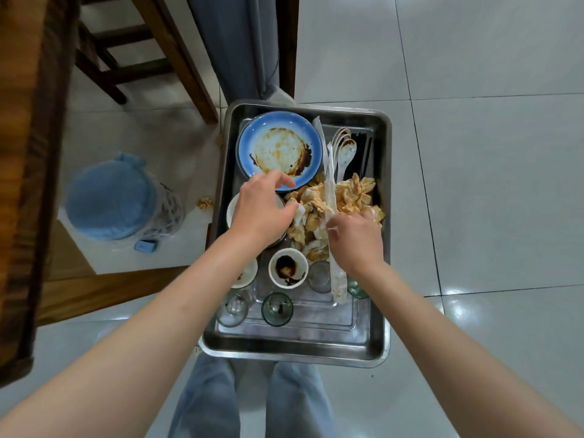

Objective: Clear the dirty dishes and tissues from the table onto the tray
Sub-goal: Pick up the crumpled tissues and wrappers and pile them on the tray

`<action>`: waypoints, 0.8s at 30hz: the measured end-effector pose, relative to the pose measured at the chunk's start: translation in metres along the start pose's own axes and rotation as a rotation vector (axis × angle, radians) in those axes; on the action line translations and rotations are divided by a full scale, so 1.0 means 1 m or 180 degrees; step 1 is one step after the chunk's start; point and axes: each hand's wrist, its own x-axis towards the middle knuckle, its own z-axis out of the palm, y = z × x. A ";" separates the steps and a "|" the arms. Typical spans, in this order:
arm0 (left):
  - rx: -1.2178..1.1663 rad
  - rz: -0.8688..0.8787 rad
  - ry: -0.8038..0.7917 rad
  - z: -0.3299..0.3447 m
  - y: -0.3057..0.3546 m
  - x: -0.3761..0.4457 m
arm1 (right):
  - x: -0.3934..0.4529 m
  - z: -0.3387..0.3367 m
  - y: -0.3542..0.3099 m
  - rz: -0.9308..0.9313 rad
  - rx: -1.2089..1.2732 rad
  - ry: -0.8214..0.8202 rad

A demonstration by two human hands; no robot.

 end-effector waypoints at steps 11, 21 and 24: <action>0.0007 0.0073 0.0112 0.000 0.000 0.013 | 0.023 -0.025 0.003 -0.0124 0.0216 0.1023; 0.0045 0.0036 0.0098 -0.002 0.000 0.013 | 0.043 -0.016 0.012 -0.0111 -0.0095 -0.0352; 0.0058 0.0017 0.0108 -0.003 0.000 0.012 | 0.040 -0.013 0.010 -0.0200 -0.0192 -0.0753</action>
